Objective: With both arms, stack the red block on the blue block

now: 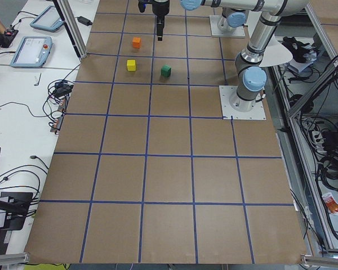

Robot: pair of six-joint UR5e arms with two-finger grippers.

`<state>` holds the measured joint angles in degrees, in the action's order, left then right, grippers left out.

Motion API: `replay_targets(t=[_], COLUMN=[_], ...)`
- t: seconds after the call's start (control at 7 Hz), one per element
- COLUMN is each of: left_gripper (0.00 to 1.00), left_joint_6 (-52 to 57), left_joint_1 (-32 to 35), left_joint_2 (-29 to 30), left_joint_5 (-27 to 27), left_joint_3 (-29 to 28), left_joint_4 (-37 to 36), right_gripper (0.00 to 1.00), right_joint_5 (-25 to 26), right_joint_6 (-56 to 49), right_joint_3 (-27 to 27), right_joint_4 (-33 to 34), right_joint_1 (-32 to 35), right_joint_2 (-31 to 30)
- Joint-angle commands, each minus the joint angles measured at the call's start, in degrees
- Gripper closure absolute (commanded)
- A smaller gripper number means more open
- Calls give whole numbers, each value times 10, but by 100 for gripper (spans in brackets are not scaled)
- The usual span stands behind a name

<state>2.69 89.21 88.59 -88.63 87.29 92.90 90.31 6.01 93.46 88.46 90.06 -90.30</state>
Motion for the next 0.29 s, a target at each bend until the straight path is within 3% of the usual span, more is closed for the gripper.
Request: replay_targets(t=[0.0, 0.14], left_gripper=[0, 0], left_joint_6=[0, 0], left_joint_1=[0, 0], left_joint_2=[0, 0], left_joint_5=[0, -1], left_joint_3=[0, 1], left_joint_4=[0, 0], right_gripper=[0, 0], right_joint_5=[0, 0], right_joint_6=[0, 0], right_joint_3=[1, 1], right_joint_4=[0, 0], right_joint_1=[-1, -1], right_joint_2=[-1, -2])
